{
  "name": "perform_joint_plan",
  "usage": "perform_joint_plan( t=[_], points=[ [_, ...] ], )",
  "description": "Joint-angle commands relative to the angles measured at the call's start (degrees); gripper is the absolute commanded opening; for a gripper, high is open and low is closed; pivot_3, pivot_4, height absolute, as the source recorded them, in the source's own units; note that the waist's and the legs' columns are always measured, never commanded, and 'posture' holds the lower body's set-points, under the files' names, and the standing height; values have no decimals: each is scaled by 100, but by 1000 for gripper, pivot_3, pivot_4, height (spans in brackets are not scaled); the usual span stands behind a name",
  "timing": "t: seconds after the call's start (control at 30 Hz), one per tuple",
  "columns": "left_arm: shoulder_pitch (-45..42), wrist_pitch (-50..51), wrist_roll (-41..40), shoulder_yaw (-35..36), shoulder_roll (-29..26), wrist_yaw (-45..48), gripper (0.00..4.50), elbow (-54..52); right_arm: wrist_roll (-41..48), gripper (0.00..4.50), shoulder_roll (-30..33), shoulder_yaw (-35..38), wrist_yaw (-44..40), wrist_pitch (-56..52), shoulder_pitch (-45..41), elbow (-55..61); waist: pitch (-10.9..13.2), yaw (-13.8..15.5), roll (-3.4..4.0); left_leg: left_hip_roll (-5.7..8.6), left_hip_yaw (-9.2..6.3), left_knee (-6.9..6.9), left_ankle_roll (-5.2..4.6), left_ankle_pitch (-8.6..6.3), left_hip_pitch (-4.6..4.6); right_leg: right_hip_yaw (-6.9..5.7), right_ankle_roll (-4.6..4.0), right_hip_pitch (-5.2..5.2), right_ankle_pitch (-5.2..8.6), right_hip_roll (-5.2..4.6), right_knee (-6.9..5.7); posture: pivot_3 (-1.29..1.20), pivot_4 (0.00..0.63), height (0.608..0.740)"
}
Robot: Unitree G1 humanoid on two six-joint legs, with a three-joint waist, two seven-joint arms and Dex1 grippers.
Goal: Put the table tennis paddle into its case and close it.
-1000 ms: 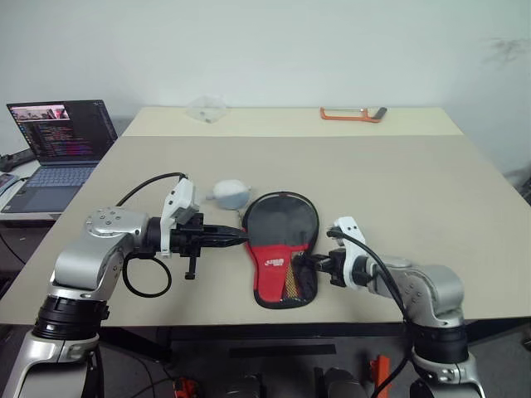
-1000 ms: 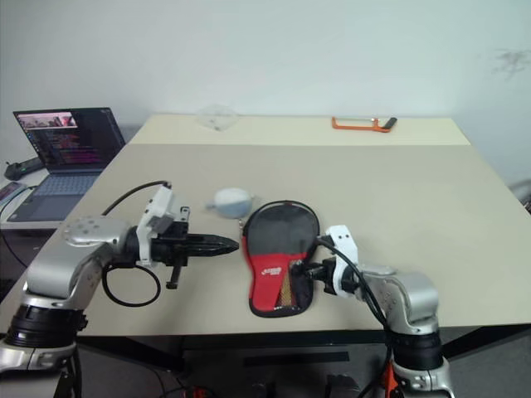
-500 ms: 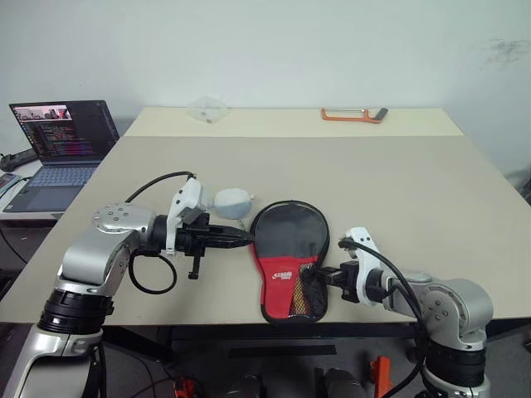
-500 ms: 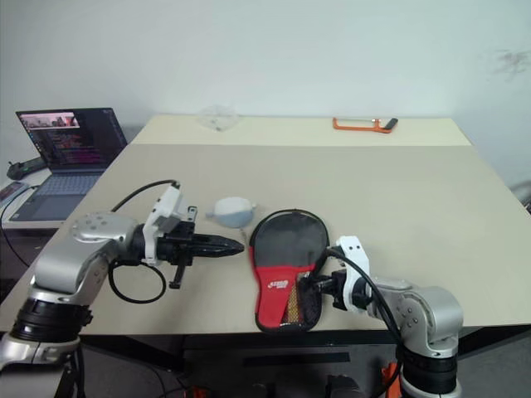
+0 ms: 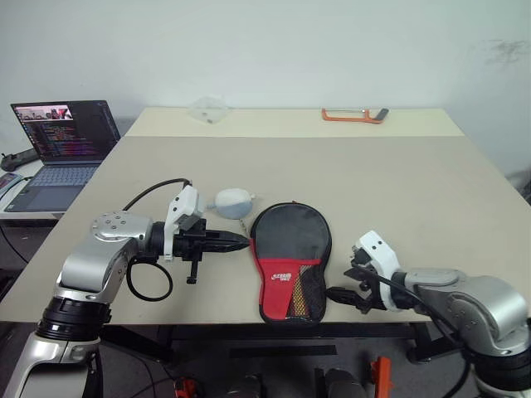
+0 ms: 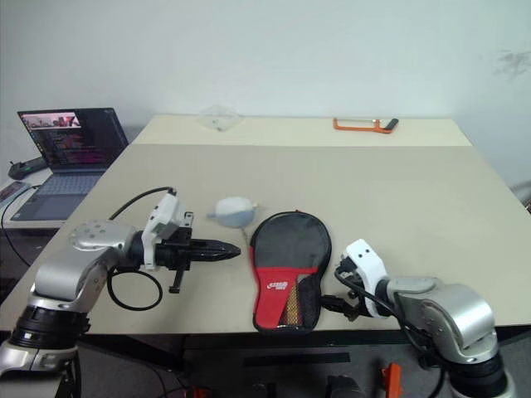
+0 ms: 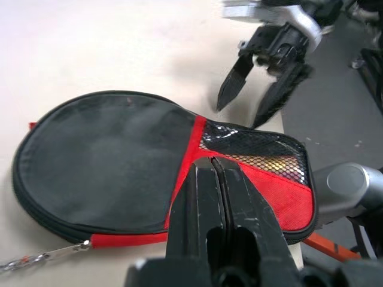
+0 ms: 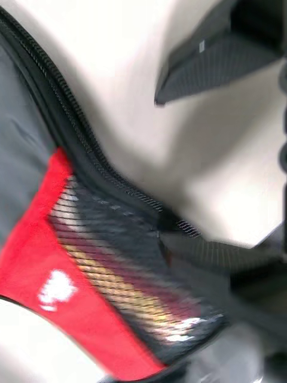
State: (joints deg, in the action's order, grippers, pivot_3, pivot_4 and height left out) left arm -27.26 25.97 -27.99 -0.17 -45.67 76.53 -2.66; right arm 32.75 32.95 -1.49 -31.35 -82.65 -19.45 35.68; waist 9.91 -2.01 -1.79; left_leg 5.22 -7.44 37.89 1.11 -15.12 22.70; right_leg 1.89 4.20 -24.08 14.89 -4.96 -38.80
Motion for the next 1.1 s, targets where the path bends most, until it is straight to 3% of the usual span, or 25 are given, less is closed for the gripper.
perform_joint_plan(
  t=[0.03, 0.2, 0.3, 0.47, 0.67, 0.7, 0.87, 1.1],
  points=[
    [-170, 219, -101, 283, -17, -373, 0, -60, 497, 4469, -3, 333, -728, 921, -755, 64, 2, -35, 0, -1, 2, 0, 0, 0, -1, 2, 0, 0, 0, 0, -1, 0, 150, 740],
    [-552, 306, -5, 577, 124, -1046, 0, 529, -184, 4469, -795, -366, -265, 2051, -1350, -1063, -3, -46, -11, -14, -2, -2, 2, 1, -18, -3, -2, 10, -1, 2, -6, 0, 150, 740],
    [-650, 0, 182, 691, 202, -1363, 529, 915, -783, 4500, -1313, -989, 9, 2826, -1335, -1945, -2, -35, -10, -1, 0, -2, 2, 1, -18, 1, -3, 6, -2, 2, -6, 0, 150, 740],
    [-773, -435, 593, 663, 227, -1689, 2153, 1816, -1171, 4500, -2122, -1185, 415, 3384, -1340, -2884, -2, -36, -9, 1, 3, -1, 25, 14, 3, 10, -3, -20, -2, -1, -5, 0, 150, 740],
    [-1484, -1218, 1187, 429, 423, -1873, 4286, 3375, -1484, 4500, -2427, -1453, 483, 3653, -1208, -3063, -2, 5, -9, 5, -2, 0, 26, 14, 4, 3, -3, -20, -2, 1, -6, 0, 150, 740],
    [-1671, -1366, 1303, 382, 480, -1871, 4461, 3711, -1508, 4500, -2434, -1503, 462, 3668, -1184, -3049, -2, 7, -10, 5, -5, 0, 25, 14, 4, 0, -4, -19, -2, 2, -7, 0, 150, 740],
    [-2608, -2265, 1962, 57, 852, -1961, 4461, 5359, -1684, 4500, -2418, -1645, 412, 3778, -1163, -3077, -3, 13, -11, 10, -7, 4, 25, 14, 6, -5, -2, -14, -3, 1, -6, 0, 150, 740],
    [-3432, -2747, 2553, -203, 1331, -1980, 4461, 7040, -1931, 4500, -2434, -1680, 495, 3830, -1144, -3071, -3, -24, -11, 9, -5, 5, 25, 14, 10, -5, -2, -21, -3, 2, -10, 0, 150, 740]
  ],
)
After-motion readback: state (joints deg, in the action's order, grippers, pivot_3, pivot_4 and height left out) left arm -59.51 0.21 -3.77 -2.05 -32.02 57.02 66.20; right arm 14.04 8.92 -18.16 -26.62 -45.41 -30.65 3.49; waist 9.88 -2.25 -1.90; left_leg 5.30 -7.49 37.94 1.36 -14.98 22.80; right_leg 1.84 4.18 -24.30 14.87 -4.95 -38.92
